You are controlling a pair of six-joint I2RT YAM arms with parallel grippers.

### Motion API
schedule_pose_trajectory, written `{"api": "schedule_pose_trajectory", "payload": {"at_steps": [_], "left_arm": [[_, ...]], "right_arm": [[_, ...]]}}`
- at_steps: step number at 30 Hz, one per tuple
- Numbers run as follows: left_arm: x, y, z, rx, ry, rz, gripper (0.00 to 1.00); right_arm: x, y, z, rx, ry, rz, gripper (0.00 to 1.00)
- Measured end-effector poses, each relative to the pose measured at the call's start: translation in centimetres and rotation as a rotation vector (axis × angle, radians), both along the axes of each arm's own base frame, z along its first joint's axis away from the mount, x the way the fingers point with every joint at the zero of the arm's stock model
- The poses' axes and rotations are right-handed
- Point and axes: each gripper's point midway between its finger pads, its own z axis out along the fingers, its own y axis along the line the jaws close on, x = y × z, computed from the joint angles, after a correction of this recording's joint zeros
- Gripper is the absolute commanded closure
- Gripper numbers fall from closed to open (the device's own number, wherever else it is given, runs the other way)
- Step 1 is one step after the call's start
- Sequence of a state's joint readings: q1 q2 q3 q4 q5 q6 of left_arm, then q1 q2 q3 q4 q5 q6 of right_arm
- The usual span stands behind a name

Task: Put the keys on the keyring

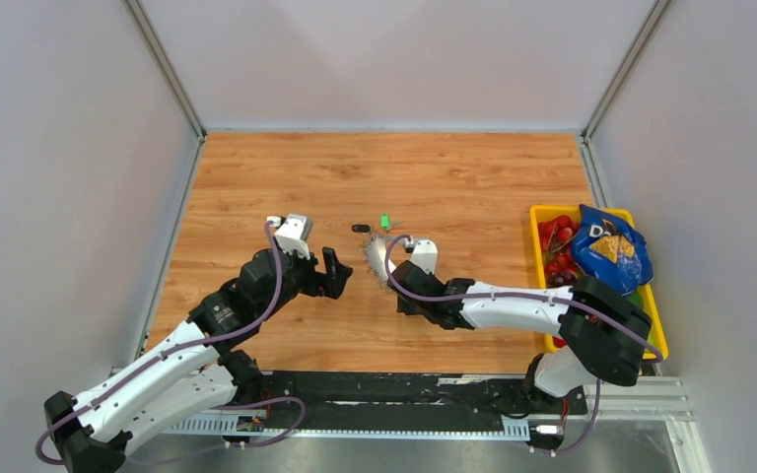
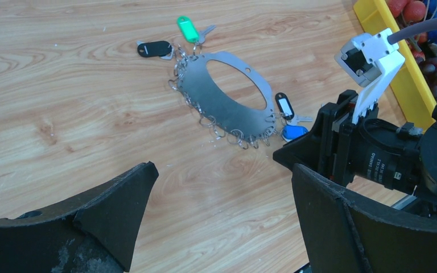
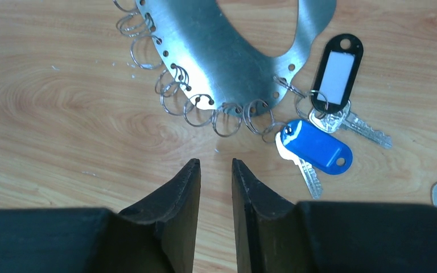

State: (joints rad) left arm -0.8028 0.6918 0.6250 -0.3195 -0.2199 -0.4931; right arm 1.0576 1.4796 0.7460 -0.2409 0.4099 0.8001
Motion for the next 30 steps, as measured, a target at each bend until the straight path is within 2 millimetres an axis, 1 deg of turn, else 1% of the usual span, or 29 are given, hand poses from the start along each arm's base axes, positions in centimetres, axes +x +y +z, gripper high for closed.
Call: {"api": "schedule_pose_trajectory", "payload": {"at_steps": [7,13,19,24,30], "left_arm": [[-0.1,0.1,-0.4,0.006,0.006,0.000,0.00],[-0.1,0.1,-0.5,0.010,0.010,-0.001,0.00],[-0.1,0.1,-0.5,0.010,0.010,-0.001,0.00],[-0.1,0.1,-0.5,0.010,0.009,-0.001,0.00],[-0.2,0.1,-0.6,0.012,0.011,-0.001,0.00]], "right_arm": [[1.5,0.9,0.1,-0.017,-0.036,-0.031,0.70],[2.4,0.9,-0.5,-0.054,-0.057,-0.057,0.71],[3.3,1.4,-0.5,-0.073,-0.079,-0.077,0.73],[3.7,1.6,-0.8,-0.098,-0.080,-0.084,0.76],[3.9,1.1,-0.6,-0.136,-0.081,-0.098,0.77]]}}
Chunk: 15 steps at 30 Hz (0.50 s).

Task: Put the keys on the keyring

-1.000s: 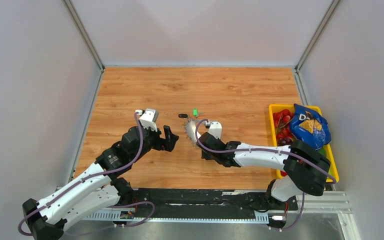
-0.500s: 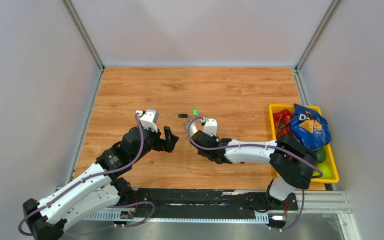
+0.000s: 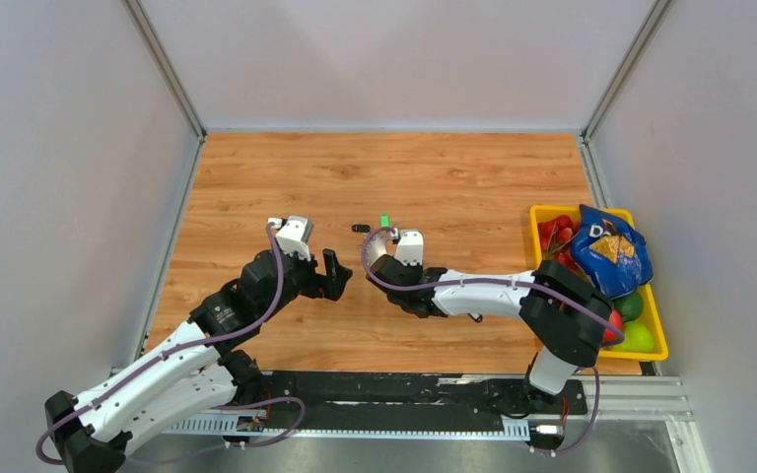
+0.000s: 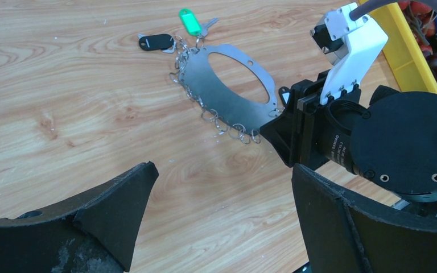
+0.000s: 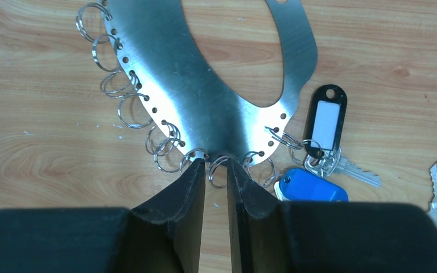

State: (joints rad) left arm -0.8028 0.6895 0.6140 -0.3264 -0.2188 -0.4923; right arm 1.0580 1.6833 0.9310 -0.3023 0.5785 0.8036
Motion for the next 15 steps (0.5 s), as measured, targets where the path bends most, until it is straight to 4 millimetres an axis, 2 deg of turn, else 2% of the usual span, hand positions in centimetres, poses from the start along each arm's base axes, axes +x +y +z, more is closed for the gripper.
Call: {"api": "schedule_pose_trajectory", "payload": {"at_steps": [7,15], "left_arm": [[0.0,0.0,0.0,-0.001,0.001,-0.003,0.00],[-0.1,-0.1,0.0,-0.002,0.002,-0.006,0.00]], "right_arm": [[-0.6,-0.9,-0.5,-0.036,0.024,-0.011,0.76],[-1.4,-0.6,-0.5,-0.039,0.033,-0.002,0.76]]}}
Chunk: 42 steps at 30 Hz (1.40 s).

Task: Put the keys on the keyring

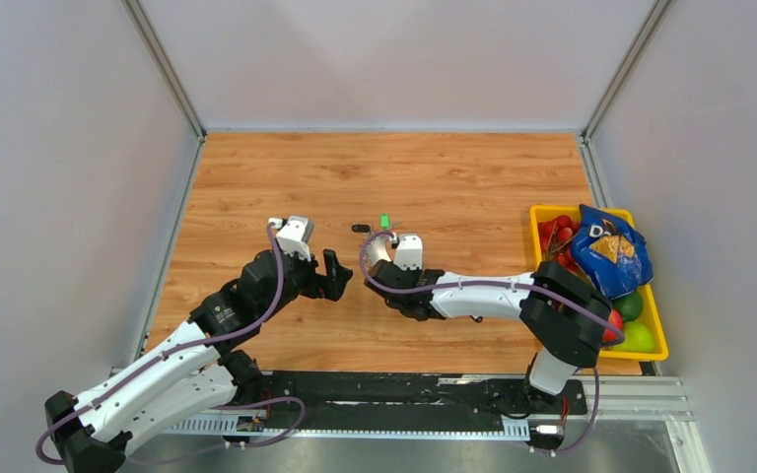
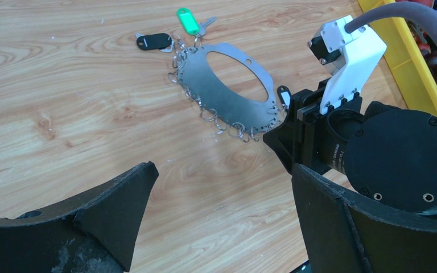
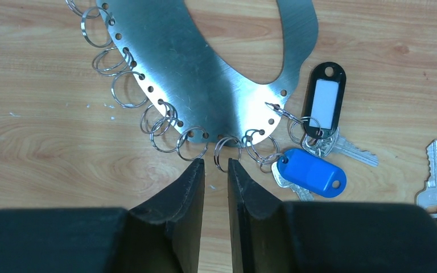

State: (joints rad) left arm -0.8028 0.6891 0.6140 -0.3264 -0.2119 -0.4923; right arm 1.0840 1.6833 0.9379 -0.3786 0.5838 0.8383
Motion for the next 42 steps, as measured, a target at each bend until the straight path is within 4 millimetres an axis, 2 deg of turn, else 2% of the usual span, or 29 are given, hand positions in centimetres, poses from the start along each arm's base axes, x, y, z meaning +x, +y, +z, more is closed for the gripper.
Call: {"api": "schedule_pose_trajectory", "payload": {"at_steps": [7,15,23,33,36,38,42], "left_arm": [[0.0,0.0,0.0,-0.001,0.000,-0.001,0.00],[-0.1,-0.1,0.0,-0.003,0.002,-0.008,0.00],[-0.1,-0.2,0.0,-0.004,0.003,-0.011,0.00],[-0.2,-0.2,0.0,-0.004,0.003,-0.012,0.00],[-0.4,-0.3,0.0,-0.007,0.007,-0.024,0.00],[-0.7,-0.4,0.1,-0.016,0.009,-0.043,0.00],[-1.4,-0.6,1.2,-0.039,0.006,-0.077,0.00]], "right_arm": [[0.3,0.4,0.5,0.008,-0.008,-0.007,0.75],[0.5,-0.2,-0.9,-0.055,-0.002,-0.019,0.76],[0.8,-0.5,-0.8,-0.073,-0.019,-0.038,1.00],[1.2,-1.0,-0.4,-0.095,-0.047,-0.050,1.00],[1.0,-1.1,0.6,-0.089,-0.060,-0.029,1.00],[0.7,-1.2,1.9,-0.073,-0.080,-0.001,1.00],[0.1,-1.3,5.8,0.007,-0.143,0.065,1.00]]}}
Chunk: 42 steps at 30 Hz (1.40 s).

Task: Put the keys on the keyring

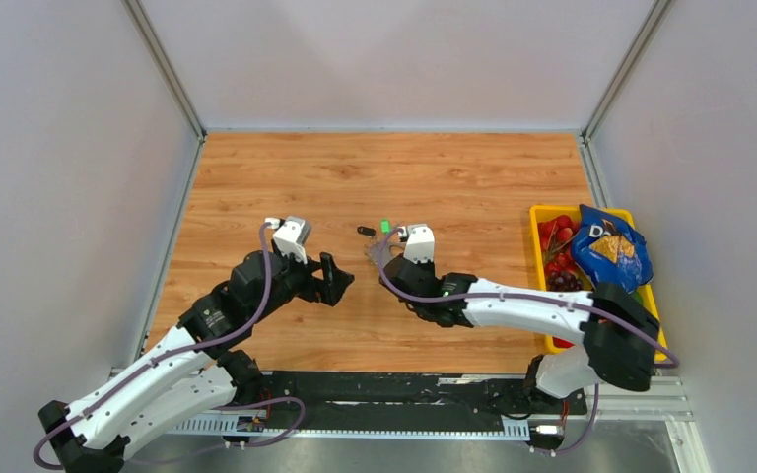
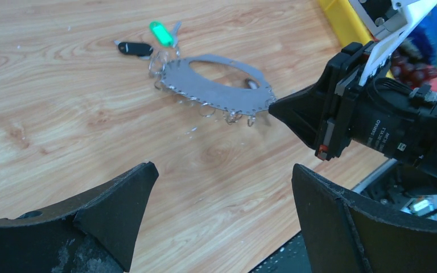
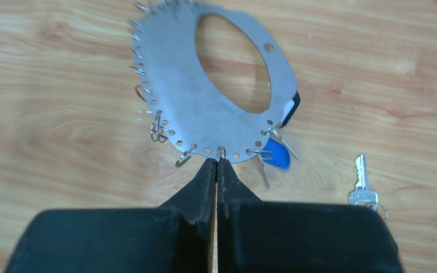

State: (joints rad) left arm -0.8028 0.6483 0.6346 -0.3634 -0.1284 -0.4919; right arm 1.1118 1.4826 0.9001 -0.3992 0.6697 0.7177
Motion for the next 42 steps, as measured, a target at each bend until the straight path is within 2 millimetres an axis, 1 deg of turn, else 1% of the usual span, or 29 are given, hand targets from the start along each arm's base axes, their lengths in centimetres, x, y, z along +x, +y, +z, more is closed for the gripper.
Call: {"api": "schedule_pose_trajectory", "payload": {"at_steps": [4,8,13,16,17,18,22,25,29,34,37,42], "left_arm": [[-0.7,-0.4,2.9,-0.060,-0.038,-0.039,0.00],[-1.3,-0.7,5.3,-0.112,-0.072,-0.079,0.00],[-2.2,-1.5,6.9,-0.147,-0.086,-0.145,0.00],[-2.7,-1.9,7.8,-0.163,-0.096,-0.183,0.00],[-2.9,-2.0,8.2,-0.171,-0.101,-0.198,0.00],[-3.1,-2.1,8.6,-0.177,-0.106,-0.208,0.00],[-3.9,-2.6,9.7,-0.209,-0.126,-0.265,0.00],[-4.6,-3.1,10.2,-0.229,-0.133,-0.309,0.00],[-5.6,-3.7,11.3,-0.267,-0.158,-0.376,0.00],[-7.3,-4.1,13.1,-0.333,-0.224,-0.475,0.00],[-8.4,-4.5,13.4,-0.366,-0.258,-0.544,0.00],[-9.9,-4.8,13.8,-0.405,-0.308,-0.633,0.07]], "right_arm": [[-0.3,0.2,3.6,0.067,-0.054,0.080,1.00],[-0.9,0.4,6.4,0.105,-0.099,0.181,1.00],[-2.1,0.5,9.7,0.138,-0.153,0.315,1.00],[-2.9,0.4,12.0,0.170,-0.199,0.401,1.00],[-3.1,0.4,12.4,0.174,-0.206,0.412,1.00],[-3.5,0.4,13.4,0.190,-0.229,0.453,1.00],[-5.1,0.7,15.3,0.216,-0.267,0.582,1.00],[-6.2,1.1,15.9,0.220,-0.283,0.682,1.00],[-7.5,1.9,17.1,0.234,-0.306,0.801,1.00],[-9.2,2.9,19.7,0.292,-0.339,0.927,1.00],[-10.2,3.4,21.4,0.336,-0.367,0.984,1.00],[-11.6,4.0,23.4,0.397,-0.397,1.067,1.00]]}}
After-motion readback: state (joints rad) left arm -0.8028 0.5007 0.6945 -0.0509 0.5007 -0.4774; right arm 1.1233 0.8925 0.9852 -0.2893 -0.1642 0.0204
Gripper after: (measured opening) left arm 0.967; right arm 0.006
